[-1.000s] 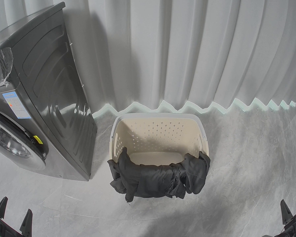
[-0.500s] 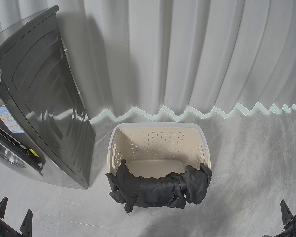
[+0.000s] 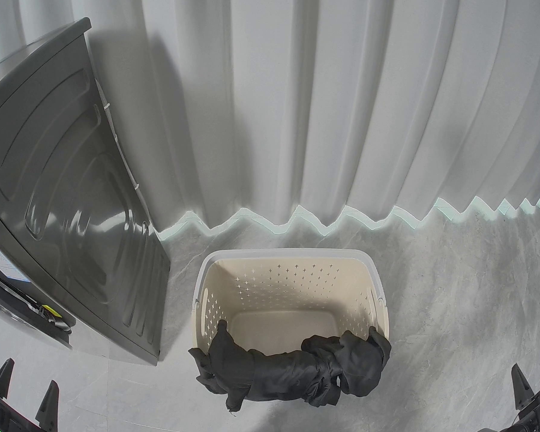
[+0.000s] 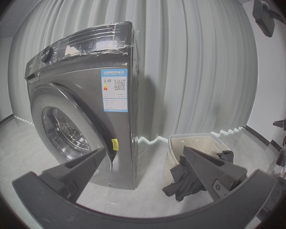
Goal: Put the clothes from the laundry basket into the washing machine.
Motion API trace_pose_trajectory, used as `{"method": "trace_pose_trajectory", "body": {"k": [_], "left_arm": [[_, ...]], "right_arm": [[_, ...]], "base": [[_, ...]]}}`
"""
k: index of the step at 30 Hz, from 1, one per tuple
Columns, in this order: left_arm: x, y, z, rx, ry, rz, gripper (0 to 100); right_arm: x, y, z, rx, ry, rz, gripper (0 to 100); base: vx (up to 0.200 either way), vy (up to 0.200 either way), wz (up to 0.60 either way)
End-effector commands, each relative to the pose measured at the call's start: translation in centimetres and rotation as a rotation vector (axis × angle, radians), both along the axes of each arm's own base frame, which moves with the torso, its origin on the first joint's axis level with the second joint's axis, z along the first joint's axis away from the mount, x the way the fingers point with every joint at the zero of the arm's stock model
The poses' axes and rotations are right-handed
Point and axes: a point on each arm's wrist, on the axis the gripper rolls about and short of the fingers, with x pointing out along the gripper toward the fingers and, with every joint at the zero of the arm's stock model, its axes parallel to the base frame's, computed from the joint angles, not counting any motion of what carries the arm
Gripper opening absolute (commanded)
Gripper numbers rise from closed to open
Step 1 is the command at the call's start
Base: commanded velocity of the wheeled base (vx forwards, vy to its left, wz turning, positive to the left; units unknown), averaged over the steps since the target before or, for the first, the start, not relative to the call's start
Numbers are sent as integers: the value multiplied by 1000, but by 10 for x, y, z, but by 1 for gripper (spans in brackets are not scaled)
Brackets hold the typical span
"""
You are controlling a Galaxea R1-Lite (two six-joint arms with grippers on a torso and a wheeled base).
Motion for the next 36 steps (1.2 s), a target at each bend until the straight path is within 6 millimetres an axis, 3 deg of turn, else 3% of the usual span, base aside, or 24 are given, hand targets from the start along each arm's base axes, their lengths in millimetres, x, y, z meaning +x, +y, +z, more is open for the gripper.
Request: {"method": "trace_pose_trajectory", "body": {"k": [1,7,19,25,36], "left_arm": [[0,0,-5,0,-1,1,100],[0,0,-5,0,-1,2,100],[0,0,-5,1,-1,2,100],[0,0,-5,1,-1,2,100],[0,0,-5,0,-1,2,100]], "right_arm": [[0,0,-4,0,-5,1,100],[0,0,-4,0,-5,1,100],[0,0,-4,0,-5,1,100],[0,0,-4,0,-5,1,100],[0,0,-4,0,-5,1,100]], "base": [[0,-200,0],[0,-200,0],[0,0,0],[200,0,0],[36,0,0]]}}
